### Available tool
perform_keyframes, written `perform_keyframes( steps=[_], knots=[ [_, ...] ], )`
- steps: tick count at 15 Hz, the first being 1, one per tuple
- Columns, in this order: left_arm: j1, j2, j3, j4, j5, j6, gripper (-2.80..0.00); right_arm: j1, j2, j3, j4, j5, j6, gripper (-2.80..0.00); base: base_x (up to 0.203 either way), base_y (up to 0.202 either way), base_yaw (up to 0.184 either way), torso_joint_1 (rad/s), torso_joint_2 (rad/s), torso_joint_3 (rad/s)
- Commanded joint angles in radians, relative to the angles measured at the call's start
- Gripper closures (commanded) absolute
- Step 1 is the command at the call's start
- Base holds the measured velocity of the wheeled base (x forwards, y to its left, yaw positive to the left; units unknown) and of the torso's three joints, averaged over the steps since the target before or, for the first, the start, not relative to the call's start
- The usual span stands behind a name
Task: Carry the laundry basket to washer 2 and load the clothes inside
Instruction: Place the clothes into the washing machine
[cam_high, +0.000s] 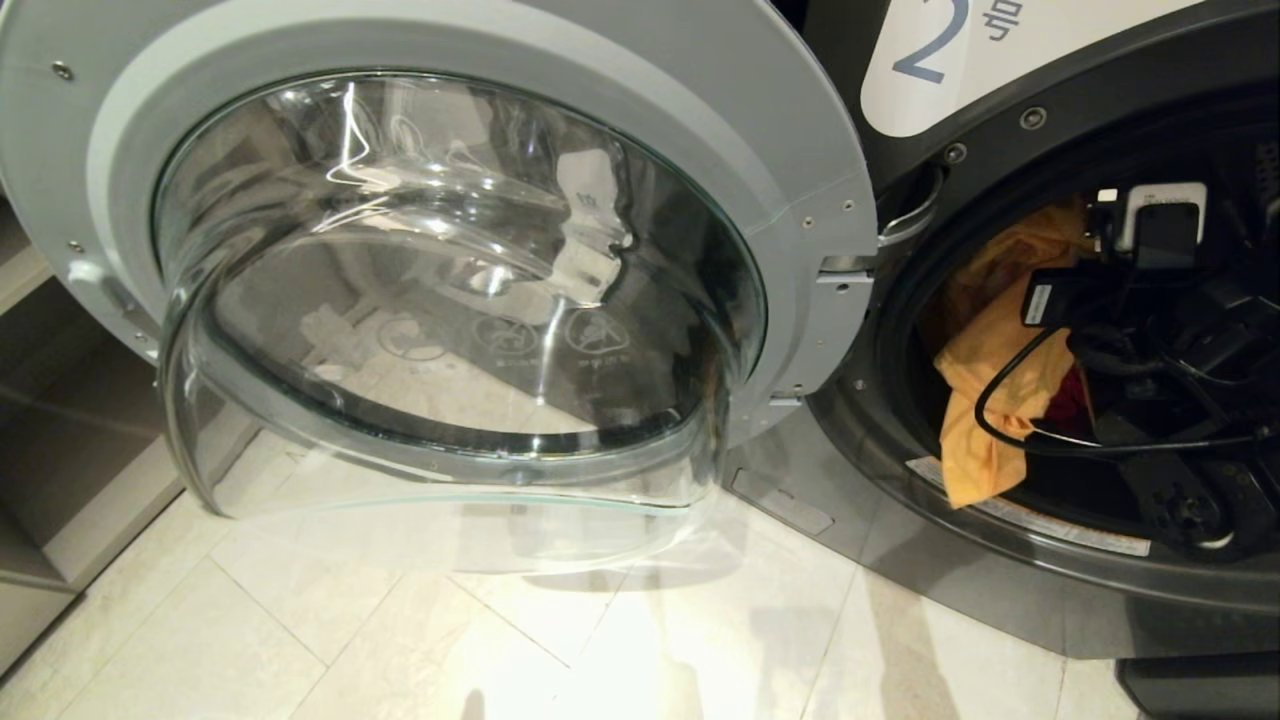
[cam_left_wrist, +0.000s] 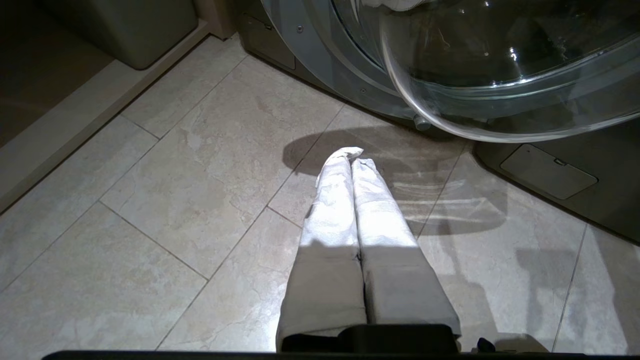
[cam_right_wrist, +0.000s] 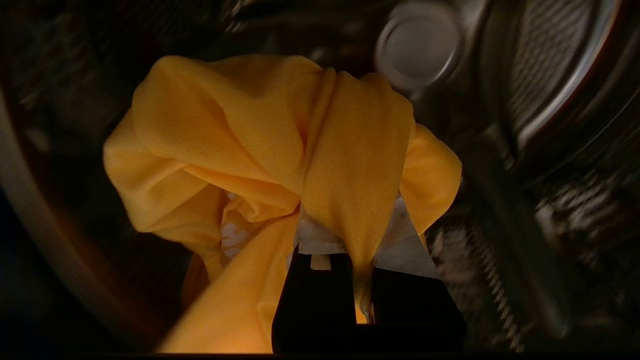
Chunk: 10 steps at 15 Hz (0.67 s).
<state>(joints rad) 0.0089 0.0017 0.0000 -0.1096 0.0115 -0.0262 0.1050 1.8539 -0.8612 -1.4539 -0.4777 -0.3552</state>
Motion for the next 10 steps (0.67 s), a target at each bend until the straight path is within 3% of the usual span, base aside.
perform_keyframes(
  steps=[1,9,10],
  knots=[
    [0.000,0.000,0.040,-0.001,0.001,0.000,0.00,-0.043,0.045,-0.101,0.003,-0.005,-0.015,0.00,0.000,0.000,0.000,0.000,0.00,0.000],
    [0.000,0.000,0.040,-0.001,0.001,0.000,0.00,-0.130,0.057,-0.125,0.030,-0.002,-0.045,0.00,0.000,0.000,0.000,0.000,0.00,0.000],
    [0.000,0.001,0.040,-0.001,0.001,0.000,0.00,-0.130,0.060,-0.119,0.025,0.000,-0.044,-2.80,0.000,0.000,0.000,0.000,0.00,0.000]
  ],
)
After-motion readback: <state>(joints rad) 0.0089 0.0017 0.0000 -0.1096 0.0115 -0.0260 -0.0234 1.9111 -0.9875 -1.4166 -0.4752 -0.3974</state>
